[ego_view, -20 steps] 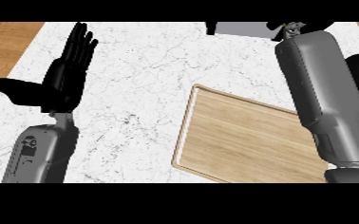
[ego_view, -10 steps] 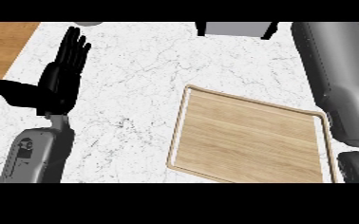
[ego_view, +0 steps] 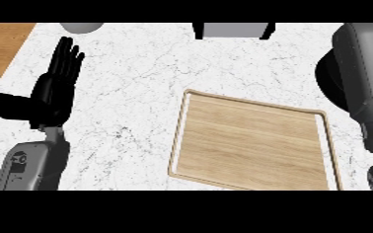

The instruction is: Pick the lemon from the tray and place it in the pot

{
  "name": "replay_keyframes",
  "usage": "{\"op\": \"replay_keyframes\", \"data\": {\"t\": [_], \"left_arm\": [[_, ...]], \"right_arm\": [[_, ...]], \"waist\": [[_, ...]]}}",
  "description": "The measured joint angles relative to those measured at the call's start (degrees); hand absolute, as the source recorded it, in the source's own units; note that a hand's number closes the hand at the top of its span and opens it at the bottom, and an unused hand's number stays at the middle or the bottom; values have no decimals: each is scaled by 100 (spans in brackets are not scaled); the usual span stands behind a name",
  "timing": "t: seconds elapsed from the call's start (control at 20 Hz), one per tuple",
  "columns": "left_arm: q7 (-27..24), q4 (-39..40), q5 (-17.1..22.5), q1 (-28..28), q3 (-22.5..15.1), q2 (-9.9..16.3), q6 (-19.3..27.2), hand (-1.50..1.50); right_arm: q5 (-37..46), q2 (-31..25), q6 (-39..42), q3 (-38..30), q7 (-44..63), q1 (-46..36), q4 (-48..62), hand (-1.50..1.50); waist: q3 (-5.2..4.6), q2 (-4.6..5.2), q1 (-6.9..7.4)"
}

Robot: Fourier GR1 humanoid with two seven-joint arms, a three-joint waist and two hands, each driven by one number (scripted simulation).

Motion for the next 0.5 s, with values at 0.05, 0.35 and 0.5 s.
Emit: {"op": "replay_keyframes", "data": {"t": [0.05, 0.35, 0.5], "left_arm": [[-11, -25, 11, 56, 13, 5, -14, 0], [33, -76, -55, 66, 22, -29, 61, 0], [47, -107, -54, 84, 32, -34, 40, 0]], "right_arm": [[-40, -32, -38, -49, -43, 144, -115, 150], [-509, -344, -275, -370, -499, 1031, -782, 150], [-712, -452, -449, -483, -642, 1392, -852, 150]], "waist": [[0, -10, -23], [0, -30, -97], [1, -24, -82]]}}
